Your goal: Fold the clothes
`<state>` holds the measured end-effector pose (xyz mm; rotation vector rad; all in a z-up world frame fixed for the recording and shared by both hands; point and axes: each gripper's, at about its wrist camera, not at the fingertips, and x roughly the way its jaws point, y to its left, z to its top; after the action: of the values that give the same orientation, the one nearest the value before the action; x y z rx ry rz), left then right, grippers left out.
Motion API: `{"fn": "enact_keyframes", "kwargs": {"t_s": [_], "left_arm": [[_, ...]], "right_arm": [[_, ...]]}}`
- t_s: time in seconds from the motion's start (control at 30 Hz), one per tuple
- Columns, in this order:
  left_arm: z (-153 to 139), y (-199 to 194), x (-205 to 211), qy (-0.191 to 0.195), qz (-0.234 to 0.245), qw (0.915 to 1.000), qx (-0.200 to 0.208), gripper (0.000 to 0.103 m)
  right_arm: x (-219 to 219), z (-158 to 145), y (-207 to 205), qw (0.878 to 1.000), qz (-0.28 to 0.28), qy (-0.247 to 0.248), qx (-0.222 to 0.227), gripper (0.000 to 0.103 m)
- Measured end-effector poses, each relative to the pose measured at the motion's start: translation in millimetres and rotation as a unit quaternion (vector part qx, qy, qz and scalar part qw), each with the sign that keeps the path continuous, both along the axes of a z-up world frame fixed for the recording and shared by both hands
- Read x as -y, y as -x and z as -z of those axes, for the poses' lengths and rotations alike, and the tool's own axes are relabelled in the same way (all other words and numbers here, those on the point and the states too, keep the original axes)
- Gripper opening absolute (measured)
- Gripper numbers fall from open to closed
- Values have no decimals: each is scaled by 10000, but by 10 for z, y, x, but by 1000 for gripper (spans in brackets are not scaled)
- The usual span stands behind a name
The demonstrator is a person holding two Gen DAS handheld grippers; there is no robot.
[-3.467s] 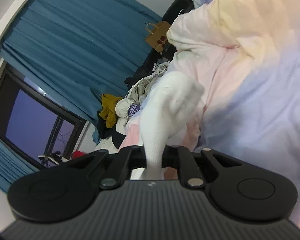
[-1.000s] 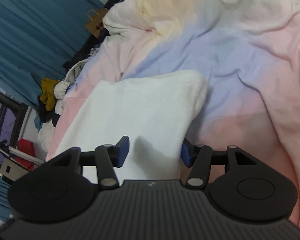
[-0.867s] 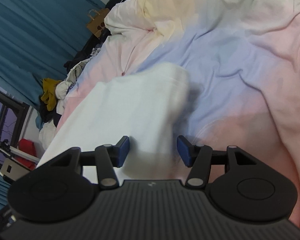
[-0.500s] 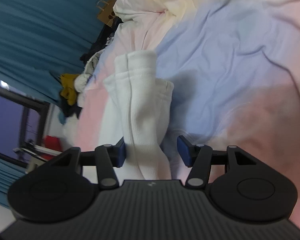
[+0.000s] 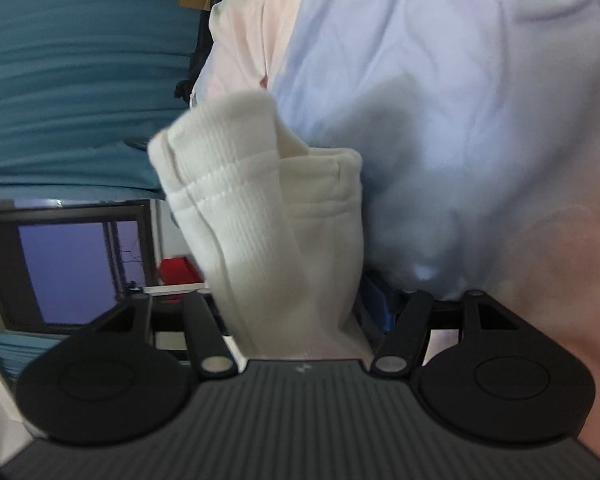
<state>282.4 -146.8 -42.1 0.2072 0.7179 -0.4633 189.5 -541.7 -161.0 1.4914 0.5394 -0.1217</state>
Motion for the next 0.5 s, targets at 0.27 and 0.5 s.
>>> {"fn": "enact_keyframes", "kwargs": {"t_s": [0.27,0.5], "left_arm": [[-156,940,-938,680,-1007,9925,-91,31],[-60,1079,-1473,929,-1845,9784,-45,37]], "right_arm": [[-429,-353,-75,9816,305,1876,-197,17],[-319,-752,99,9794,638,1874,403,10]]}}
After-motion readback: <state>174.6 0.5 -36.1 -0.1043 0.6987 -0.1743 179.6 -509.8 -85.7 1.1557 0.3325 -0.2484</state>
